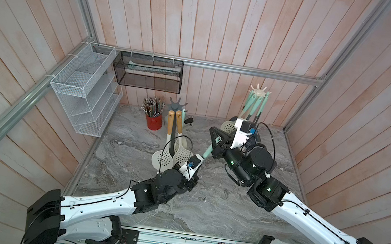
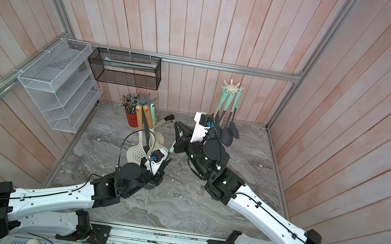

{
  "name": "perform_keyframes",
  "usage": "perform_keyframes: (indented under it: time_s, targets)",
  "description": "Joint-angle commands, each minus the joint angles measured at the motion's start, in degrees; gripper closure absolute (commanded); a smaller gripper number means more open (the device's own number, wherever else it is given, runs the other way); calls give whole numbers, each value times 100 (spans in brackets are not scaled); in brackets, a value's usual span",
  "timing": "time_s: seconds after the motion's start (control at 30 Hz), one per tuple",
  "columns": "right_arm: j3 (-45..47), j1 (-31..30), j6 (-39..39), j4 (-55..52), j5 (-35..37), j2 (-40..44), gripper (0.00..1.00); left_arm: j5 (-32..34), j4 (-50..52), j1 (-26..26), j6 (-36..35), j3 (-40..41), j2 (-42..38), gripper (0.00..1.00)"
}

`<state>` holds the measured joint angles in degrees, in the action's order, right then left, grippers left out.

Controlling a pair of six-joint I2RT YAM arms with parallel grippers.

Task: Hang the skimmer on the kitchen utensil rack
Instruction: Pick up the skimmer from the center of the board.

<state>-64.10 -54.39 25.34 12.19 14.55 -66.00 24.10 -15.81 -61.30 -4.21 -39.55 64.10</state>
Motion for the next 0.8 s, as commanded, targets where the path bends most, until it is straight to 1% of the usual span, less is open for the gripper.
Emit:
perform_keyframes:
  time_s: [0.0,0.13,0.23,0.27,0.37,0.43,0.53,0.57,0.6,0.77]
  targets:
    - [35,16,-115,158,61,-30,85,67,-79,-5,221,-27,-227,92]
    - [150,21,-251,329,-8,9,59,-260,202,8,308,43,-447,92]
    - [174,34,-389,412,-33,47,45,-483,425,86,397,116,-678,92]
    - [153,49,-435,412,-34,54,43,-569,491,120,416,133,-762,92]
    - [86,191,-494,344,-101,70,38,-755,673,249,484,209,-1061,92]
    - [93,366,-448,344,-240,110,37,-953,881,428,592,214,-1283,92]
    - [195,649,-358,389,-448,216,36,-1033,1094,610,691,279,-1623,92]
    - [234,729,-344,408,-491,248,36,-1047,1174,810,721,280,-1721,92]
    - [265,818,-327,407,-541,288,36,-1056,1264,882,740,269,-1819,92]
    - [447,1283,-210,586,-911,493,34,-1035,1615,1110,737,265,-2079,92]
